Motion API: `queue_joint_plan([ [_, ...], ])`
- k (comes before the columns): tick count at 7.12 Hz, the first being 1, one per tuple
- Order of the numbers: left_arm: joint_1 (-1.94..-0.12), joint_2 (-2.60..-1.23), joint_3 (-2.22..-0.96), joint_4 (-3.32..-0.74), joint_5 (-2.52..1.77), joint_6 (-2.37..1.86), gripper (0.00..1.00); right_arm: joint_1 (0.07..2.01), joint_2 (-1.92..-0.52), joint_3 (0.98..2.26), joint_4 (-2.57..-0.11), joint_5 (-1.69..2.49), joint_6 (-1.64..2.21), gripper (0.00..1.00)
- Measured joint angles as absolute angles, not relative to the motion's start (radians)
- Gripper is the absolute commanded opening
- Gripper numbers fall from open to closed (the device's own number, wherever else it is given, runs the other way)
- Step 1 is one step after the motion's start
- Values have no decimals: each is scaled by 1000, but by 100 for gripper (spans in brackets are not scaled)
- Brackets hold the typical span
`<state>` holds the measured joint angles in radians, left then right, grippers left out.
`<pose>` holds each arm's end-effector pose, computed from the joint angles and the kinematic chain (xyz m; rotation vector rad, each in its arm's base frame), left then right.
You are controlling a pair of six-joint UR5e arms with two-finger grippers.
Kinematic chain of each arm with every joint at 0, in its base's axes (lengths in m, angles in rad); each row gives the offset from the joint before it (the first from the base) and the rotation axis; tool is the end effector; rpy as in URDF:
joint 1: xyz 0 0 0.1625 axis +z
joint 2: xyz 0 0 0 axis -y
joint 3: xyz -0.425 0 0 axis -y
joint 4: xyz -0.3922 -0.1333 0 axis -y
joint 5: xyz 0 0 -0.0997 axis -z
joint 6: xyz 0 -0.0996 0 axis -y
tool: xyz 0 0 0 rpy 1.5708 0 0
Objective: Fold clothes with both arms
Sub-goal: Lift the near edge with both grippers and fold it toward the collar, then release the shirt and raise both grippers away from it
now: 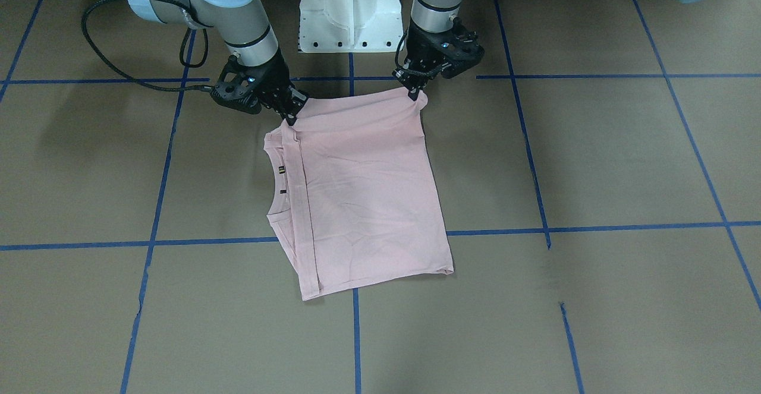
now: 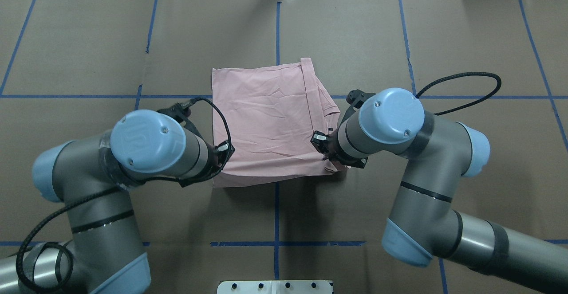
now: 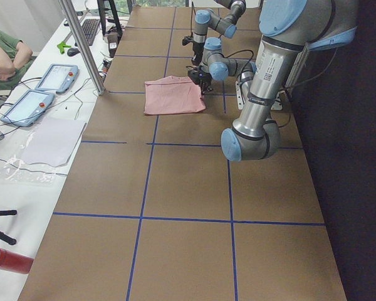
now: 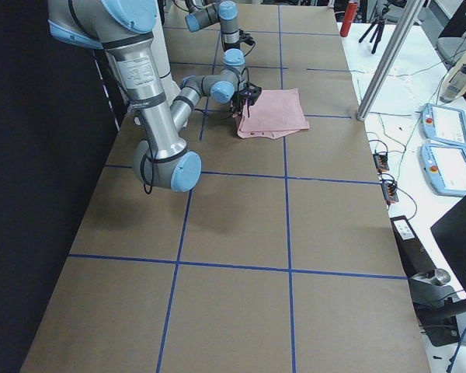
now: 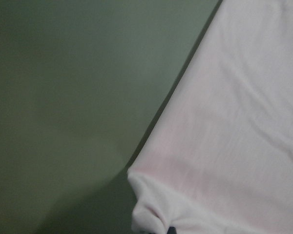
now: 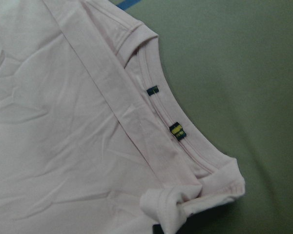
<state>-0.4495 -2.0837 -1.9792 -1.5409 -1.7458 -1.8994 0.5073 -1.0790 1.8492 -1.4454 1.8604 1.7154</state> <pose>0.4762 -0.3585 0.2045 -0.1113 0.9143 -0.6457 -0.4901 -0.3924 0.2459 -0.1061 -0.9321 0.4744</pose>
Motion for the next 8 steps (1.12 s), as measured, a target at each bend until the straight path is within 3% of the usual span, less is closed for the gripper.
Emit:
queue_joint_plan([
  [3, -500, -2114, -1818, -1705, -1744, -1893, 0, 584, -1015, 1669, -1289, 1866, 1713, 0],
  [4, -541, -2147, -1757, -1732, -1745, -1889, 22, 615, -968, 1593, -1270, 1868, 1710, 0],
  [5, -602, -2207, -1642, -1786, -1745, -1878, 82, 653, -890, 1464, -1237, 1875, 1698, 20],
  [6, -665, -2278, -1471, -1889, -1745, -1844, 100, 692, -802, 1300, -1173, 1886, 1671, 99],
  [8, -771, -2358, -1219, -2059, -1744, -1715, 100, 771, -650, 1038, -1086, 1905, 1604, 100],
])
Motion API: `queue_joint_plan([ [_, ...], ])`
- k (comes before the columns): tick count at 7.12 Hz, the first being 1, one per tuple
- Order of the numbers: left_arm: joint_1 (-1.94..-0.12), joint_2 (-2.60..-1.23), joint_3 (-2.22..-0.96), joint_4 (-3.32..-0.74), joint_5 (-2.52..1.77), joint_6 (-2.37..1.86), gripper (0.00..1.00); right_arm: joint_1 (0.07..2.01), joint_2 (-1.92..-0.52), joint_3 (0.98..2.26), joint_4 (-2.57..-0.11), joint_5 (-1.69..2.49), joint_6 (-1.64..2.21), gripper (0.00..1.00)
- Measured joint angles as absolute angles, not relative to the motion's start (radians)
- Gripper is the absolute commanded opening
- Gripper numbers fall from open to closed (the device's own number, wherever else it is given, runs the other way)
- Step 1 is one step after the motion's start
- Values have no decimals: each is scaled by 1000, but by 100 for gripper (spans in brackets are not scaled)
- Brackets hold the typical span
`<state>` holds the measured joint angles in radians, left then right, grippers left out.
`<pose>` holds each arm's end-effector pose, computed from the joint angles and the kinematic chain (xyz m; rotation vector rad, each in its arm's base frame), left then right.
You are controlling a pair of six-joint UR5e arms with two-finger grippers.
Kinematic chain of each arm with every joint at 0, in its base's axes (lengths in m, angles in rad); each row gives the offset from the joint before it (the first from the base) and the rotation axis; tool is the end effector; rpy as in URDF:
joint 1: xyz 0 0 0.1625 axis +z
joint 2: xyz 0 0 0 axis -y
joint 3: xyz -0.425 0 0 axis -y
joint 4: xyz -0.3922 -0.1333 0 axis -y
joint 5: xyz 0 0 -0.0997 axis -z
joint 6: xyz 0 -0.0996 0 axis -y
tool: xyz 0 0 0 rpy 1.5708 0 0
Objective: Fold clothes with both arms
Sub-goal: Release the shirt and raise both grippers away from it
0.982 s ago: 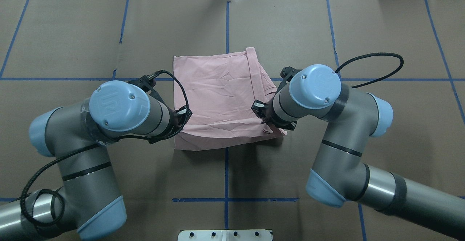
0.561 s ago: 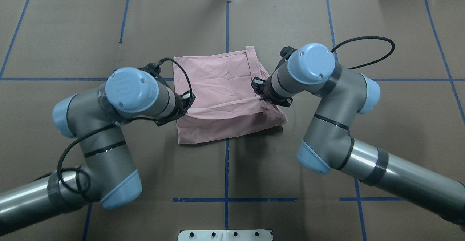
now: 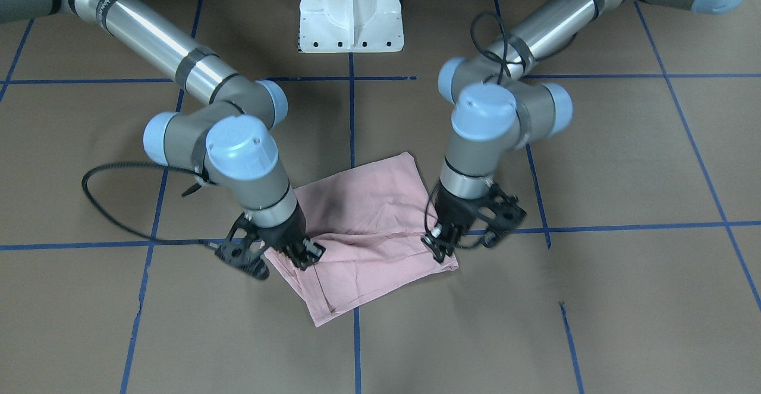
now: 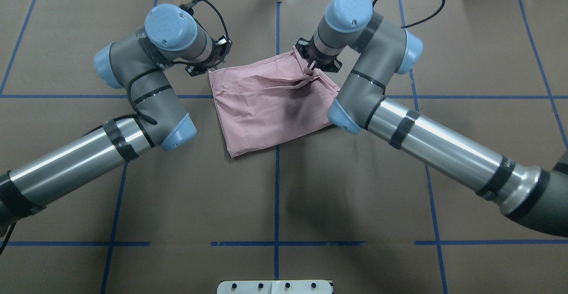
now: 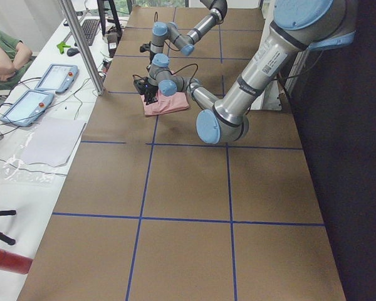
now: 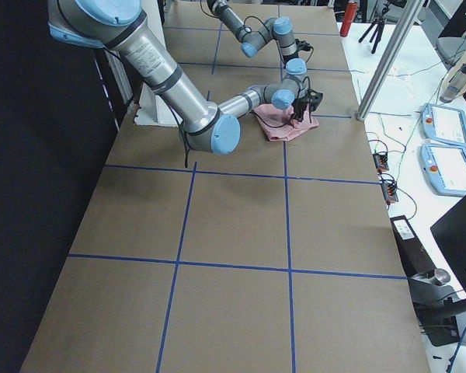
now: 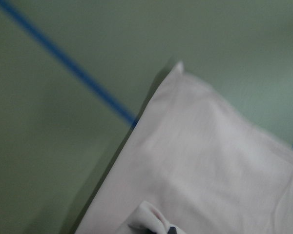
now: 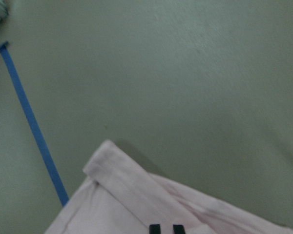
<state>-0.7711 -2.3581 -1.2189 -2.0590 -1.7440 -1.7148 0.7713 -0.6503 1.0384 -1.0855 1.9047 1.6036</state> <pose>0.4893 -0.6374 0.2766 0.1348 0.9510 -0.7661 -0.5303 -0.6559 0.2554 0.0213 -0.9338 0.6003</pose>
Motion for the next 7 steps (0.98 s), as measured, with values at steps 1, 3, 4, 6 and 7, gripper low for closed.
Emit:
queue_joint_plan([
  [1, -808, -2368, -1181, -2085, -1745, -1665, 100, 797, -609, 973, -1076, 1910, 1569, 100],
  [3, -837, -2371, -1162, -2097, -1750, -1631, 100, 826, -583, 921, -1072, 1913, 1537, 100],
  [4, -846, -2369, -1162, -2096, -1778, -1614, 100, 842, -583, 913, -1074, 1920, 1515, 100],
  [6, -900, -2334, -1207, -2086, -1908, -1484, 100, 919, -620, 938, -1118, 1990, 1358, 100],
  [7, -944, -2276, -1277, -2069, -1969, -1372, 100, 980, -682, 1000, -1183, 2046, 1216, 100],
])
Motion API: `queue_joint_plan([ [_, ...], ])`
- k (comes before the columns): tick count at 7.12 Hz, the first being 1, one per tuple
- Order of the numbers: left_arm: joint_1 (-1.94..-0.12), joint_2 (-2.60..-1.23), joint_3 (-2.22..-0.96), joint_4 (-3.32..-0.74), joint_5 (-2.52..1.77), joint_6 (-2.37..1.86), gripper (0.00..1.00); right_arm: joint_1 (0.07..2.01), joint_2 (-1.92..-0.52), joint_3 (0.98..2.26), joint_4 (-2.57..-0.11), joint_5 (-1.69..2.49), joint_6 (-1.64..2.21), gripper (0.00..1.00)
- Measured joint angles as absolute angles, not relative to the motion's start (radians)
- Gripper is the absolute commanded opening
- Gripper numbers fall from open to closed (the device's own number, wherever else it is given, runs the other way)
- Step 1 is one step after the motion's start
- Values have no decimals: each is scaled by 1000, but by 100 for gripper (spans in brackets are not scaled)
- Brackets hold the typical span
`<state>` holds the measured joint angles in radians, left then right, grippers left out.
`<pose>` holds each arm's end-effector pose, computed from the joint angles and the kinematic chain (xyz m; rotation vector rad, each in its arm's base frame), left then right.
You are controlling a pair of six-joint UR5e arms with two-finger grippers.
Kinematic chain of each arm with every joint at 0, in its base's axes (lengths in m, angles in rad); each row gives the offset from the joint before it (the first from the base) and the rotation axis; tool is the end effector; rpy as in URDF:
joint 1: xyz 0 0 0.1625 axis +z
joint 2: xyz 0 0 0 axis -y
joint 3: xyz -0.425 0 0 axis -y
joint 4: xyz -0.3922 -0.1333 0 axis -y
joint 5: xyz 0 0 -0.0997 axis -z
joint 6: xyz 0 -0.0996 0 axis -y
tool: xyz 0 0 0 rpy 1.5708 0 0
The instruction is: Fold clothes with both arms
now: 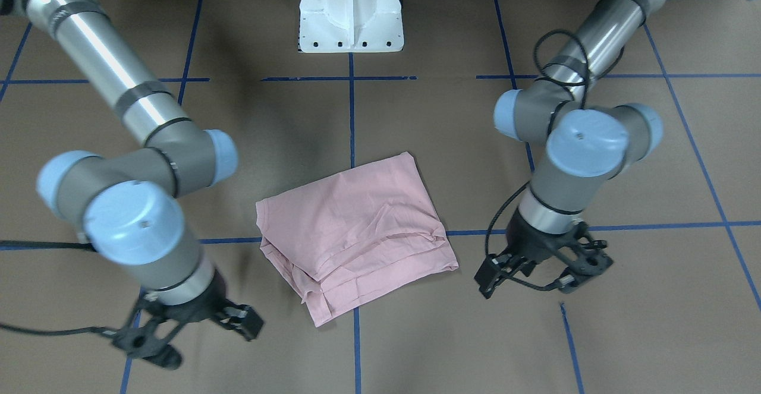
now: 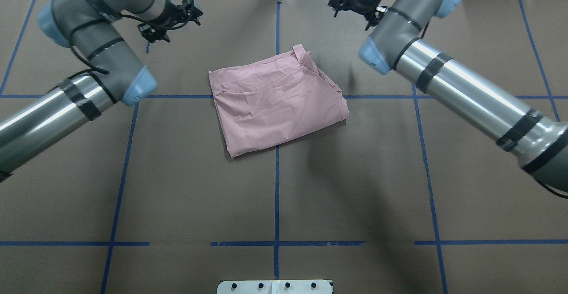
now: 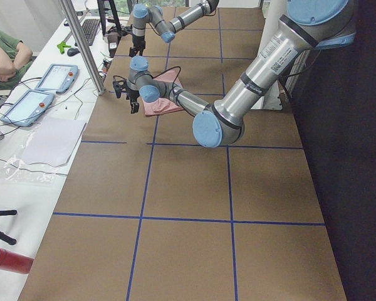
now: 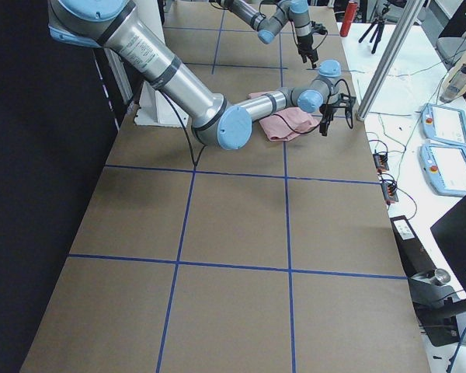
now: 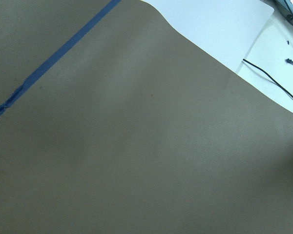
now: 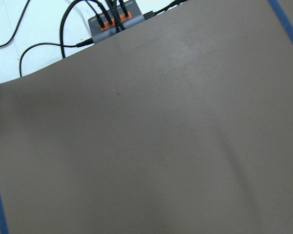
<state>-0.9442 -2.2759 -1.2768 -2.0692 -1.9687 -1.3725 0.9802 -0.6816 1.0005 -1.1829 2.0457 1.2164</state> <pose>0.3740 -0.6782 0.3071 0.1757 0.9646 -0.5053 -0.3925 -0.7431 0.3099 0.0722 -0.8316 0.4217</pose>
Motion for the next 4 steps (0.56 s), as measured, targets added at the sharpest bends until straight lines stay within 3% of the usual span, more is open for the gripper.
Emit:
queue_joint_plan([
  [4, -1183, -2017, -1590, -1777, -2061, -671, 100, 1259, -1094, 1383, -1523, 2192, 478, 100],
])
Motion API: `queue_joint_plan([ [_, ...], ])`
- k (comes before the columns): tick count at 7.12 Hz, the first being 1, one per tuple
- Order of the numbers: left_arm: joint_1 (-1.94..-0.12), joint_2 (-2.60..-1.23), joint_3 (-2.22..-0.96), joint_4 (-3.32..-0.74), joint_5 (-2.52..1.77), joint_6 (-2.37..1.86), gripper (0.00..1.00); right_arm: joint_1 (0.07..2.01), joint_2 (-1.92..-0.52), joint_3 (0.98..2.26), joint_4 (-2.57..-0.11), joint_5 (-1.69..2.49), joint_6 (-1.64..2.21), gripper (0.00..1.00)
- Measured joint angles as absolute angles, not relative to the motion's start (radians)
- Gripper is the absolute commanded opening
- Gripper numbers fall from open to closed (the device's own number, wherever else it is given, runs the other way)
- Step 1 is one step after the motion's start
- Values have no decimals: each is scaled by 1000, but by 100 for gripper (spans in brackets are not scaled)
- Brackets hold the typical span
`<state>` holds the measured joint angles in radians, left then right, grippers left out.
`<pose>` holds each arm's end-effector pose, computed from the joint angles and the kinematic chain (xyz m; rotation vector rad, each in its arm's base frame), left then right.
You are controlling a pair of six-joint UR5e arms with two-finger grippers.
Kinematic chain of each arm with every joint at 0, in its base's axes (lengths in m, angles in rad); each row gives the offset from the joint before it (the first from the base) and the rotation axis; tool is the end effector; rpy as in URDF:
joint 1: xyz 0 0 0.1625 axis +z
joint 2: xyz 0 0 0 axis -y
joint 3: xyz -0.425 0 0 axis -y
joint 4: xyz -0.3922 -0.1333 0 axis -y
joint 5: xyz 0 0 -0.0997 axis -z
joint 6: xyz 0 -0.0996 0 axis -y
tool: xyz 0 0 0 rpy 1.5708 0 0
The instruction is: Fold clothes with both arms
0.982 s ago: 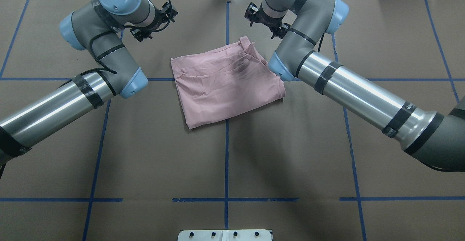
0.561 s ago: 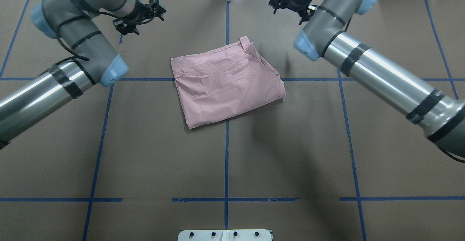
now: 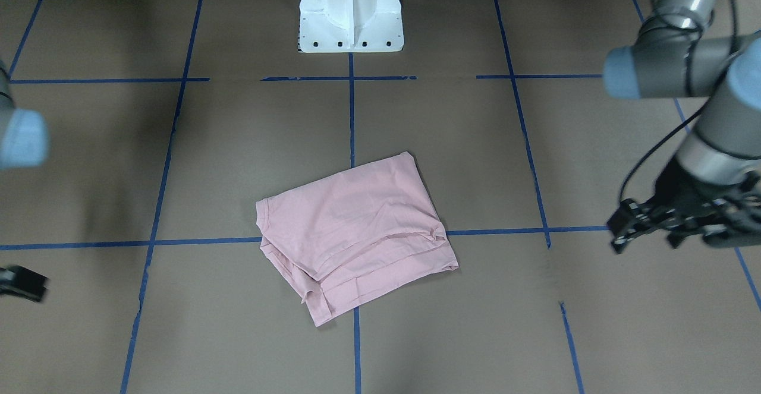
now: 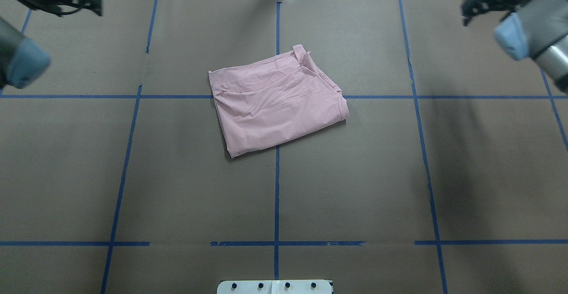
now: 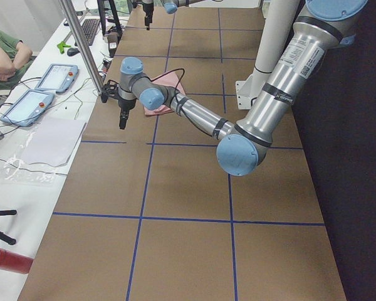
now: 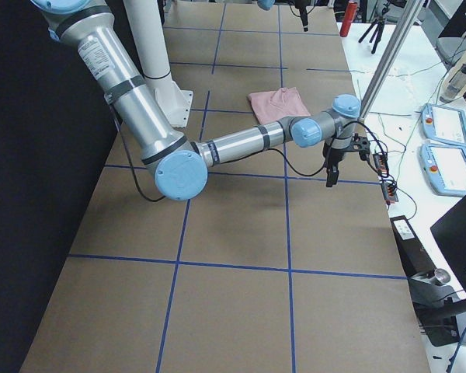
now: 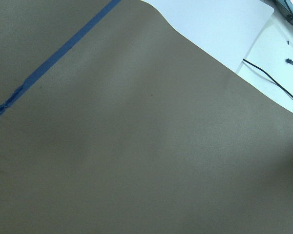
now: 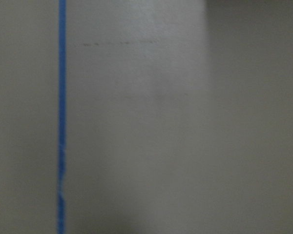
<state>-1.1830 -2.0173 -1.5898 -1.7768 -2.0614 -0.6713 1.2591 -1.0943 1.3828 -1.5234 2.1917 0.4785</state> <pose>0.1722 -0.6499 0.3765 0.3291 0.7390 -0.1032 -0.1404 -0.6815 0.4722 0.0632 -0.6925 0.0558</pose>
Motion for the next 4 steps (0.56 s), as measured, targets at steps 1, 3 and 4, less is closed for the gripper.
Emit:
queue_joint_plan([
  [1, -1254, -1954, -1614, -1742, -2097, -486, 100, 1327, -1210, 1461, -1567, 2224, 324, 100],
  [3, -1401, -1800, -1622, -1729, -2177, -91, 100, 1491, -1429, 1535, -1597, 2324, 25, 100],
  [4, -1455, -1726, -1623, -1734, -2223, 34, 100, 1544, -1504, 1548, -1595, 2354, -62, 100],
])
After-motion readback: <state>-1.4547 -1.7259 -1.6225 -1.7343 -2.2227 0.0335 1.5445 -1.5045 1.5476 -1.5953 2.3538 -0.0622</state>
